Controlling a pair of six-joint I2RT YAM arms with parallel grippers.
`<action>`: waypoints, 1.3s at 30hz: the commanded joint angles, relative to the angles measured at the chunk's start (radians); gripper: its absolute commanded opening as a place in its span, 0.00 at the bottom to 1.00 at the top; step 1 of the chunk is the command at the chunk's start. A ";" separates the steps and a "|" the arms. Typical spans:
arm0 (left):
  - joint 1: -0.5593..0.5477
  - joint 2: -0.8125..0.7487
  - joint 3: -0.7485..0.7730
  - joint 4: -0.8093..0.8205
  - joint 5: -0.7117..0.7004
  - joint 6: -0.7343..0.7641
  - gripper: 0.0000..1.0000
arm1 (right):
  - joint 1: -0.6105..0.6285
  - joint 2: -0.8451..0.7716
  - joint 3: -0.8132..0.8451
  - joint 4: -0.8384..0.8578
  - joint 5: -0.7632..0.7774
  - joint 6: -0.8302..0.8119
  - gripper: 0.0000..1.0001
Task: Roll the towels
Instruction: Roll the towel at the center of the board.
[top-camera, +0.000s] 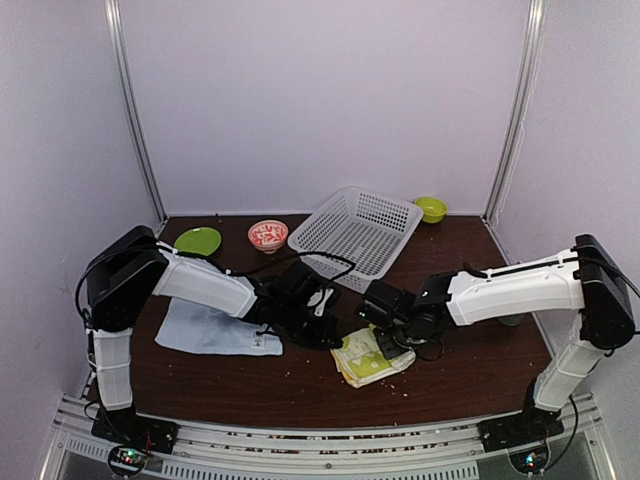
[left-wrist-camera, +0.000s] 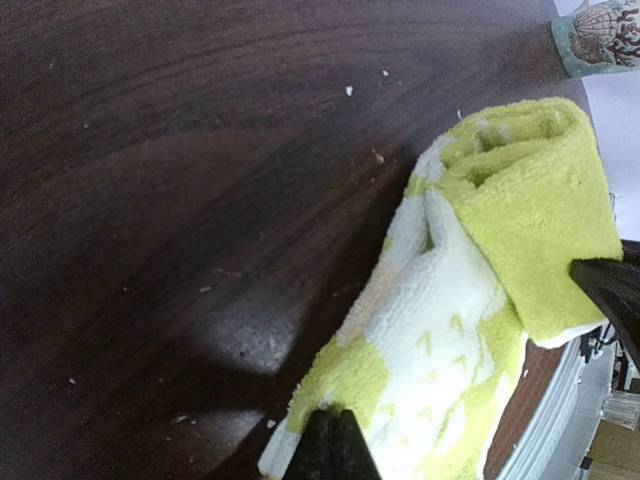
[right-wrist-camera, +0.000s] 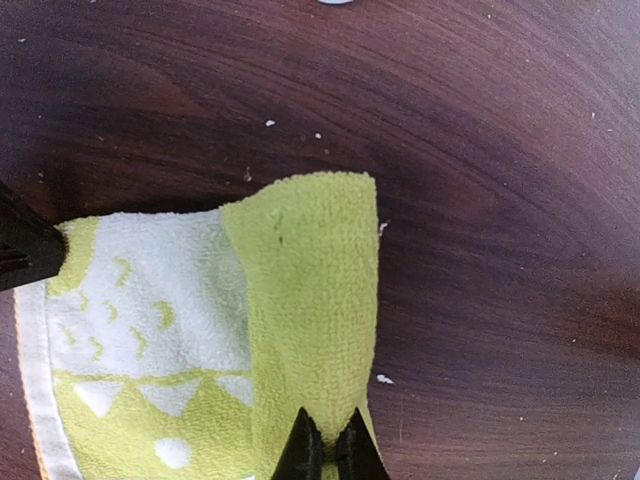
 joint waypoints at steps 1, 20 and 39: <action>-0.007 0.031 -0.026 -0.041 -0.016 0.002 0.00 | -0.012 -0.007 -0.013 -0.041 0.078 -0.033 0.00; -0.007 0.031 -0.019 -0.029 0.010 -0.013 0.00 | 0.054 0.137 0.069 -0.051 0.116 -0.010 0.00; -0.007 0.025 -0.041 -0.009 0.012 -0.019 0.00 | 0.070 0.071 0.013 0.075 -0.031 0.006 0.16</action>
